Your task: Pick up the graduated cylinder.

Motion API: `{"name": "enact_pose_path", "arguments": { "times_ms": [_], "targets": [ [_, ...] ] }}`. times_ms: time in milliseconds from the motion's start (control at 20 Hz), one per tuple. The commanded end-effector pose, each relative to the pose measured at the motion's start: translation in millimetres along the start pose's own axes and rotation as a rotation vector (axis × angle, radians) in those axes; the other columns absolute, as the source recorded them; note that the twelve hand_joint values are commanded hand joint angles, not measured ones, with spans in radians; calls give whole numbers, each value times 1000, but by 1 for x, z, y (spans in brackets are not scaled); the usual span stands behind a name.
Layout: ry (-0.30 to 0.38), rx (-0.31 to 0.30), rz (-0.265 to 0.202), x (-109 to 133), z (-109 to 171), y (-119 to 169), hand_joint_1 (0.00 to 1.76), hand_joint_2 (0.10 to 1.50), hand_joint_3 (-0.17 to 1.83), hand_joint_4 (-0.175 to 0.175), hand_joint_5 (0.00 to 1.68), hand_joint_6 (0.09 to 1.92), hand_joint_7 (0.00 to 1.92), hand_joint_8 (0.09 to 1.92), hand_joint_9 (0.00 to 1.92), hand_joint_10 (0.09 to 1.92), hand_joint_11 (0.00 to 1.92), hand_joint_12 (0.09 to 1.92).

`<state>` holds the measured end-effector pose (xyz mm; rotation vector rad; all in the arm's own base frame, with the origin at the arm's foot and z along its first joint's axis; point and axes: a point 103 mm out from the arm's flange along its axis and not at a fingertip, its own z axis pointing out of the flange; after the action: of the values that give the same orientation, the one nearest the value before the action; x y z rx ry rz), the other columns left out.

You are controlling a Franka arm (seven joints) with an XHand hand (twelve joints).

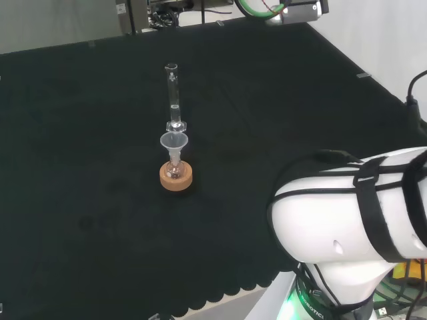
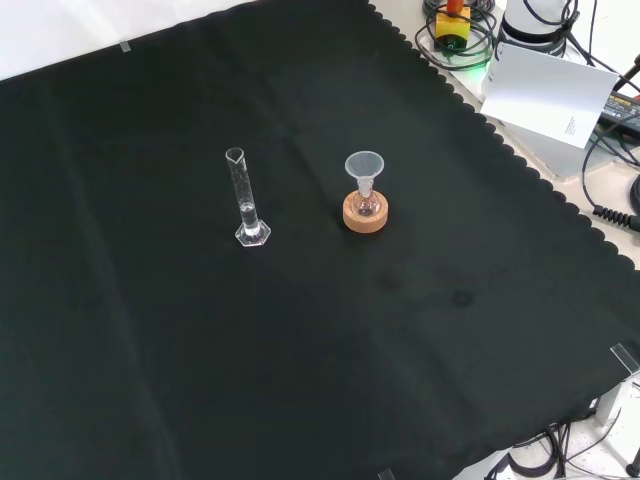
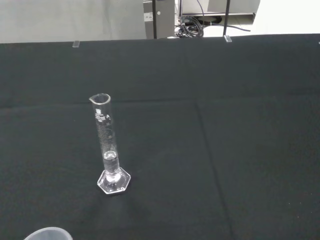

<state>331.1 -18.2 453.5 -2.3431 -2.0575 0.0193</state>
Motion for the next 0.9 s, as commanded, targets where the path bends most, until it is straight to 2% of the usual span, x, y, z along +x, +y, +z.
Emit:
{"name": "enact_pose_path", "arguments": {
  "times_ms": [50,600,700,800,900],
  "targets": [
    [12,12,19,-12,29,36,83,1384,-3,-30,274,87,41,533,512,87,160,1346],
    [101,12,-11,-32,81,122,157,1364,-13,-37,291,87,68,541,515,87,164,1347],
    [112,-20,-23,-34,93,133,182,1361,-15,-39,300,87,84,548,524,88,166,1347],
    [116,-12,-33,-35,104,142,212,1364,-15,-41,328,87,103,555,498,195,175,1345],
    [119,11,-37,-36,115,150,232,1365,-16,-41,346,87,111,562,427,387,182,1346]
  ]
}}
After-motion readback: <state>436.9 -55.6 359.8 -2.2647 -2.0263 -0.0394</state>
